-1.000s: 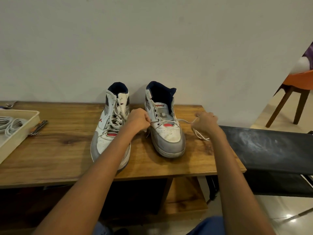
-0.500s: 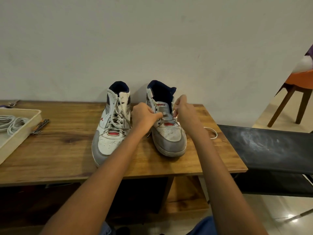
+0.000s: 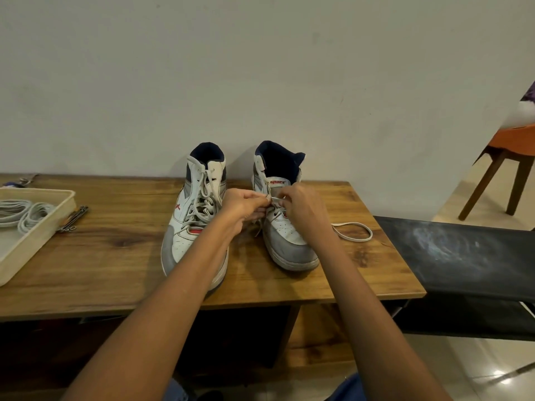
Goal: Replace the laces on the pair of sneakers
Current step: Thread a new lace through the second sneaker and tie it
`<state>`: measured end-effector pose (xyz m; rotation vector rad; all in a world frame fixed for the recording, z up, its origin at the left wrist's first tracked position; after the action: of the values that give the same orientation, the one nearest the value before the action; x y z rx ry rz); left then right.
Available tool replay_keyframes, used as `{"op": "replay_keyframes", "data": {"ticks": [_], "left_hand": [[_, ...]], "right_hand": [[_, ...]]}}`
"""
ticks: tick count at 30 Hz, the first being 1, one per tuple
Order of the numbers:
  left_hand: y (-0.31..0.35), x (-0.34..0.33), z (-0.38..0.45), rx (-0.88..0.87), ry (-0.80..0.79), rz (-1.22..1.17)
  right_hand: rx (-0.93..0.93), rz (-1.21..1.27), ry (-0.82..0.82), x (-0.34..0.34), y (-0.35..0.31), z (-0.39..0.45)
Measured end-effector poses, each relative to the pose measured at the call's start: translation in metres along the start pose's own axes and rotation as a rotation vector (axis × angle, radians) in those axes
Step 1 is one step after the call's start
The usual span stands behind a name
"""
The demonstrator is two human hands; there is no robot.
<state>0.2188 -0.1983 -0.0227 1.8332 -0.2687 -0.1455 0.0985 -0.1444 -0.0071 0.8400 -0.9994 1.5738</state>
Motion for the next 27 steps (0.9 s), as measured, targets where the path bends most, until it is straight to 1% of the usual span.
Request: {"op": "replay_keyframes", "data": {"ticks": [4, 10, 13, 16, 18, 23, 27], "left_hand": [[0.0, 0.001, 0.0, 0.008, -0.019, -0.001], [0.0, -0.001, 0.001, -0.001, -0.003, 0.004], [0.001, -0.002, -0.001, -0.042, 0.007, 0.028], [0.001, 0.001, -0.002, -0.109, -0.022, 0.069], [0.0, 0.002, -0.001, -0.113, -0.043, 0.076], [-0.009, -0.006, 0.006, -0.129, 0.017, 0.148], [-0.012, -0.009, 0.009, -0.211, 0.087, 0.157]], "right_hand": [[0.011, -0.011, -0.02, -0.001, 0.0, 0.0], [0.018, -0.011, -0.004, -0.002, 0.002, 0.001], [0.027, -0.035, 0.018, -0.009, -0.001, 0.002], [0.039, -0.026, 0.063, -0.014, -0.001, 0.002], [0.045, -0.007, 0.116, -0.016, 0.0, 0.002], [0.049, -0.138, 0.208, -0.02, 0.001, -0.001], [0.001, -0.123, 0.273, -0.023, 0.003, -0.003]]}}
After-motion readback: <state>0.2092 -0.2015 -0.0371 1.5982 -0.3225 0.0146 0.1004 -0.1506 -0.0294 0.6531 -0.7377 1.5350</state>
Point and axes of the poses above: each hand's wrist, its own z-axis towards the middle knuckle, its own x-axis out of the back of the hand, y = z × x, the point moved 1 cm from there along z, towards the middle knuckle, and after that the axes turned 6 degrees about x, right-handed, at the moved point
